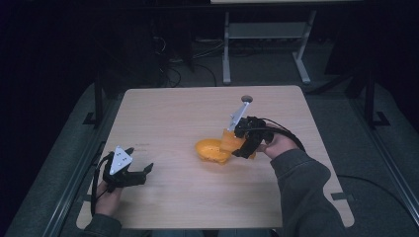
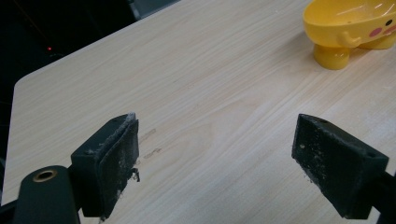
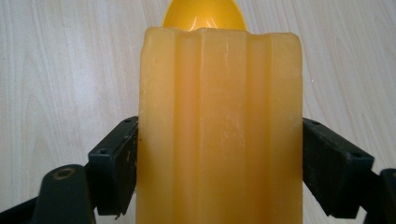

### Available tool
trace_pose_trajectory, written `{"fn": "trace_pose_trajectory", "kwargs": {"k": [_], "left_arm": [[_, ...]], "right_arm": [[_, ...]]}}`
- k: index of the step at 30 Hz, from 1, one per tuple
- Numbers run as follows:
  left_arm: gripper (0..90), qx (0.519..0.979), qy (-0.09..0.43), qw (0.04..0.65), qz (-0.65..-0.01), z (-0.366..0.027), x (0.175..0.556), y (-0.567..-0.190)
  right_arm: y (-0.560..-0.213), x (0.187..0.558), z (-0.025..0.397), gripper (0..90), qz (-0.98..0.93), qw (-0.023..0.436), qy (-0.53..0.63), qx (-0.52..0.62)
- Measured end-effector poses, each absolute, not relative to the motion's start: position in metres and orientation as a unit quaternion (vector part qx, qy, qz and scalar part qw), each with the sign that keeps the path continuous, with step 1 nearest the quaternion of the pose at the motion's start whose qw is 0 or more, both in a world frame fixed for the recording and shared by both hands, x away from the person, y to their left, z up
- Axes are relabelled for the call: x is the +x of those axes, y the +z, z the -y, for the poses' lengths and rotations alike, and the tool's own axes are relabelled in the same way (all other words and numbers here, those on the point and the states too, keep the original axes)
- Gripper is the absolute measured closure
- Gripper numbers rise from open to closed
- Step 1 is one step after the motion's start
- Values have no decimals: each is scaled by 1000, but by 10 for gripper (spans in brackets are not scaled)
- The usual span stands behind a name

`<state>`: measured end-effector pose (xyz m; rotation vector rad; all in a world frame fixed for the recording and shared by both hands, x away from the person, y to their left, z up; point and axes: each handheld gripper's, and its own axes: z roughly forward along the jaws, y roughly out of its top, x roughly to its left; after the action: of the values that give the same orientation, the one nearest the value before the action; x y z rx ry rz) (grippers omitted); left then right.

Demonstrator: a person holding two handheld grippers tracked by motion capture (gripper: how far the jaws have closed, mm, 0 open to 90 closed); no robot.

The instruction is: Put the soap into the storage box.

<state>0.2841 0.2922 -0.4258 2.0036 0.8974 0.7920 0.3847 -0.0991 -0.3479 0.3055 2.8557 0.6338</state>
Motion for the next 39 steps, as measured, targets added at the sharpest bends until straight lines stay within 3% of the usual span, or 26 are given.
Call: {"fn": "trace_pose_trajectory", "kwargs": {"k": [39], "left_arm": [[141, 789, 311, 394, -353, -292, 284, -426]], "right_arm": [[-359, 408, 48, 208, -974, 73, 204, 70]]}}
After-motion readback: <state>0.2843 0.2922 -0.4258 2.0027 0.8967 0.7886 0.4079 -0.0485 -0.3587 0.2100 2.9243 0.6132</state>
